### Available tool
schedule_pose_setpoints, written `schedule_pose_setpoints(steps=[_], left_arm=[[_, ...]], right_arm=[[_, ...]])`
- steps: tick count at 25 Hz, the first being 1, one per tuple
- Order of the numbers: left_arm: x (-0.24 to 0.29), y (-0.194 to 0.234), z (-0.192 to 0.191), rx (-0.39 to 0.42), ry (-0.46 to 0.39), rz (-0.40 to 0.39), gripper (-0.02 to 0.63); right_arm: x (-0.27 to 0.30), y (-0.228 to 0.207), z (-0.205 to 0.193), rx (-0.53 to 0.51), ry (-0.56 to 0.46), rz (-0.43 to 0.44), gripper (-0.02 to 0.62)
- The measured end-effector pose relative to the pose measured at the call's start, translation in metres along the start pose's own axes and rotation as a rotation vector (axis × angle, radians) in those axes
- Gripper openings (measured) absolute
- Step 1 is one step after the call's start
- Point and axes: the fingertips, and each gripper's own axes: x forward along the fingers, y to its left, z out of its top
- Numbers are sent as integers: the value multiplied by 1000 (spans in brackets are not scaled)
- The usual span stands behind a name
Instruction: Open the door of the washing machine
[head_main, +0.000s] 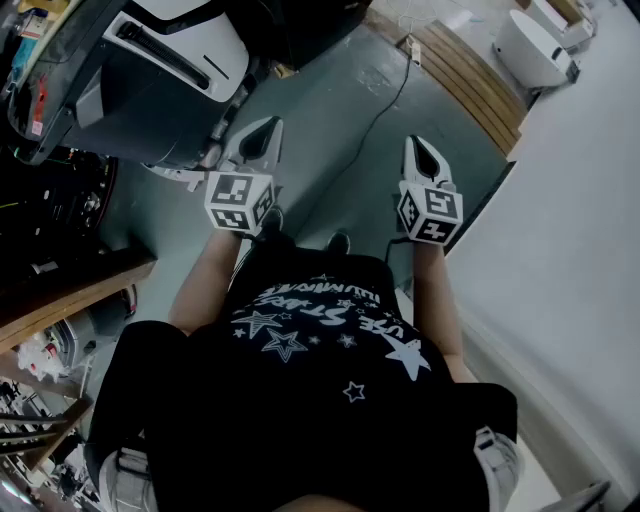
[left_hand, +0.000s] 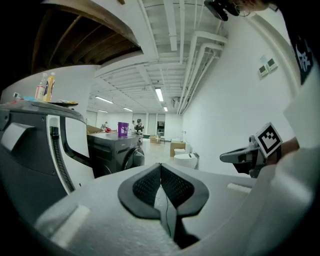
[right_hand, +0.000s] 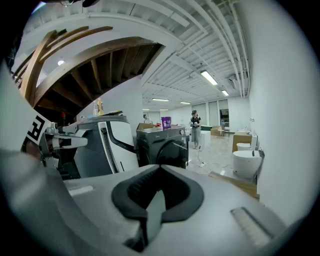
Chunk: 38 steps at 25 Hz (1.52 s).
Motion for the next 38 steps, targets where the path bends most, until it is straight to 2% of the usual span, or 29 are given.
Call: schedule_pose_setpoints(steps=[16,23,24,25,26,27,29,33,38], left_arm=[[-4,-23,-1,6,41,-29,11],[-3,-36,1,10,27,17,11],[-2,-38,2,6,23,25,11],[-2,-40,1,3,23,30,11],[-2,-44,0,3,26,31,11],[-3,-47,-2,4,33,28,11],[-2,-52,-9,7,52,22,11],[18,-41,-16,-13,73,34,11],[78,-25,-15,-41,77,25,11]], right_arm=[[-20,-10,1,20,-28,-3,3],[-38,-26,-2,91,-69,0,4],[-38,-27,-2,91,-70,11,14],[-38,-29,-3,91,-69,24,110],[-38,-31,-5,94,-66,32,161],[-38,-34,-7,101,-60,35,164],[-37,-40,-14,122,-46,34,214],[-21,-52,-22,134,-4,35,225],[25,-75,-14,113,36,36,227]])
